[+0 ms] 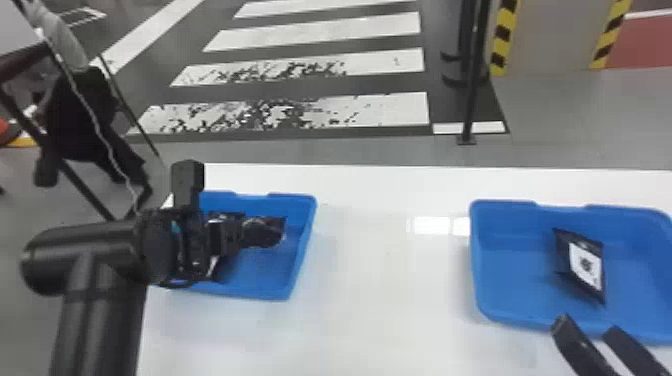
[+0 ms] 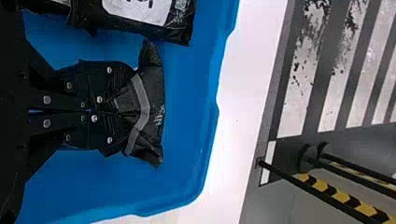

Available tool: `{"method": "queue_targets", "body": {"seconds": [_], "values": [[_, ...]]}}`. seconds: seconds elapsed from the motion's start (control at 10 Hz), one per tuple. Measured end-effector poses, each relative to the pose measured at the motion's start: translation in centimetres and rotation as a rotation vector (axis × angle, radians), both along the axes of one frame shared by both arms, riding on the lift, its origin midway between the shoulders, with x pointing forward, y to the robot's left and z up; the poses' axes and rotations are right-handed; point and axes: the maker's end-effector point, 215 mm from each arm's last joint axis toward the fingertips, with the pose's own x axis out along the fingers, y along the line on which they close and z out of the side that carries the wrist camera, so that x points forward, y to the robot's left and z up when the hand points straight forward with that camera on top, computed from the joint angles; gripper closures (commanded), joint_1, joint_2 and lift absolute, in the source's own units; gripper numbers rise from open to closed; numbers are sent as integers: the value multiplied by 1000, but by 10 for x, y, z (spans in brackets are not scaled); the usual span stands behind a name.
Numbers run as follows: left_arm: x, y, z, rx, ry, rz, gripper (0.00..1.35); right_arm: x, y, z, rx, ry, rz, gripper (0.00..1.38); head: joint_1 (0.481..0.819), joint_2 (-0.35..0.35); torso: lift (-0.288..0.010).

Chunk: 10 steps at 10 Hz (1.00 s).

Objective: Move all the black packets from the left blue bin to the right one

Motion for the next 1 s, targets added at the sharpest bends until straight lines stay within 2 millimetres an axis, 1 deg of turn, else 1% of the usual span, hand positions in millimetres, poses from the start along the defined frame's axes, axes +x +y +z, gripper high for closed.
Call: {"method": "queue_targets", "body": {"seconds": [0.1,0.2,0.4,0.6,0.8,1.0], "values": [[-8,-5,13,-5,-36,-17,1204,2,2,4,3,-10,7,246,695,208,-145],[-16,-20,24,-24,-75,-55,1204,3,7,10,10,-23,25,246,695,204,-145],[-30,-71,47,-74,-156,-172,1204,6,32,23,34,-44,129,246,695,169,-145],[-43,-129,67,-134,-223,-300,1204,14,58,34,53,-61,240,246,695,136,-145],[-53,-191,78,-224,-256,-430,1204,25,75,36,61,-62,315,246,695,70,-145],[-70,-242,82,-307,-254,-534,1204,39,86,43,64,-80,349,246,695,14,-145]]}}
